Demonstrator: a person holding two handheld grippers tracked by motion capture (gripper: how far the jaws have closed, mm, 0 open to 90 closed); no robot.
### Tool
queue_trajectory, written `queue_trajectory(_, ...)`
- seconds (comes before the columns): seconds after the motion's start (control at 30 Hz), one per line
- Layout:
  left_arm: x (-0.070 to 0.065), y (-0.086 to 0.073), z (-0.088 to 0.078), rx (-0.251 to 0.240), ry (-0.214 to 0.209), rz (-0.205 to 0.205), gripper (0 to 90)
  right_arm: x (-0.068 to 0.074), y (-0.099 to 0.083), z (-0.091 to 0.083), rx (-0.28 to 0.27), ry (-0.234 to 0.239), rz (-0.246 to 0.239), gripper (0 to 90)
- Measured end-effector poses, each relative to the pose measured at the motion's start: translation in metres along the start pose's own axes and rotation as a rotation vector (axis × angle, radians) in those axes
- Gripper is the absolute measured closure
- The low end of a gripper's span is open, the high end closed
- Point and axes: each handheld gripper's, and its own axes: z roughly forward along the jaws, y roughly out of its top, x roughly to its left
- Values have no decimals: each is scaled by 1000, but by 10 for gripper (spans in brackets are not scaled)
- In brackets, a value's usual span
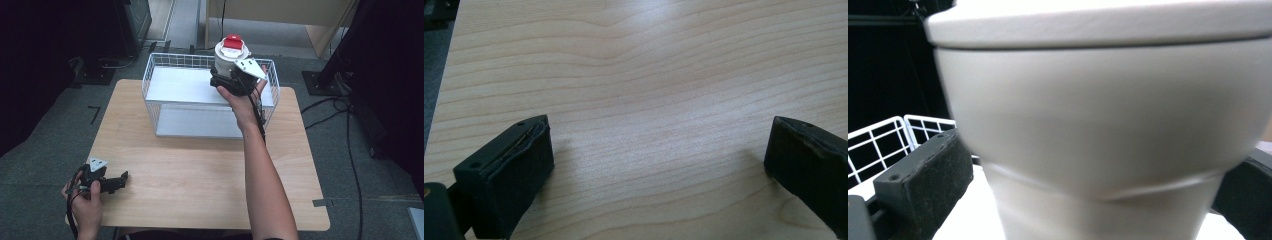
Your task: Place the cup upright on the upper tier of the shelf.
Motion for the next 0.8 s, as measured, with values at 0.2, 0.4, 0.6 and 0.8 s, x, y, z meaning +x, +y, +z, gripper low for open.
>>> queue_trajectory(0.2, 0, 0, 0, 0, 0, 0, 0, -3, -3, -7, 8, 10, 12, 0)
queue_trajectory(0.4, 0, 0, 0, 0, 0, 0, 0, -7, -6, -19, 13, 26, -1, 0)
queue_trajectory(0.6, 0, 0, 0, 1, 1, 1, 0, -10, -14, -34, 22, 36, -17, 0)
queue_trajectory(0.8, 0, 0, 0, 1, 1, 3, 0, -14, -26, -52, 24, 45, -25, 0)
